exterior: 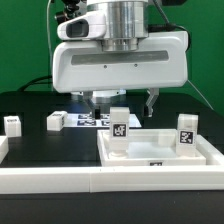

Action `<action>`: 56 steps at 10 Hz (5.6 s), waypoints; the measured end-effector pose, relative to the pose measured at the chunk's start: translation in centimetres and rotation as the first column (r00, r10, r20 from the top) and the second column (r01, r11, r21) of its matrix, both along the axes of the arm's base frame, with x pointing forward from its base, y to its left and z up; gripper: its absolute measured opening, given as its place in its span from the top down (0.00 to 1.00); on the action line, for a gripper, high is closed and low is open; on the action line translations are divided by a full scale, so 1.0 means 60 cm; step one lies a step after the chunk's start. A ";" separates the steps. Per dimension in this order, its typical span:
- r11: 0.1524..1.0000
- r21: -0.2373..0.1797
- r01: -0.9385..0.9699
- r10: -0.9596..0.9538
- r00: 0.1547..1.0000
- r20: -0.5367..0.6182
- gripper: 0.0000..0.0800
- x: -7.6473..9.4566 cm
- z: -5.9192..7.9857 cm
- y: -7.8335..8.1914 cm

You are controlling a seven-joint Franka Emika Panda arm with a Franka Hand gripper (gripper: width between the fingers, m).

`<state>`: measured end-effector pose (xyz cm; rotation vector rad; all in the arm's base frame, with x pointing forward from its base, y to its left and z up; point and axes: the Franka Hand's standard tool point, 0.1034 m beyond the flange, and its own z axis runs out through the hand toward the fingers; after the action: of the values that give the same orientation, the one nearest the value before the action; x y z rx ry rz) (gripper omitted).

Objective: Assemble square table

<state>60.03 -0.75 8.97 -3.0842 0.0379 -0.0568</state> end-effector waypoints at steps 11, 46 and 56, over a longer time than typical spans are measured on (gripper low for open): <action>0.970 0.013 0.241 -0.241 0.970 -0.005 0.64 0.000 -0.002 -0.002; 1.000 0.020 0.002 -0.003 0.998 0.056 0.19 0.006 -0.005 0.021; 0.970 0.039 0.240 -0.241 0.970 0.035 0.64 0.007 -0.008 0.020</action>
Offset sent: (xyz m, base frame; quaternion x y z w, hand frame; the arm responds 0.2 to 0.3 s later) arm 0.0000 0.0000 0.0000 0.0000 0.0000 0.0000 1.0000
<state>60.44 0.47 8.49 -3.0254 0.4070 -0.1265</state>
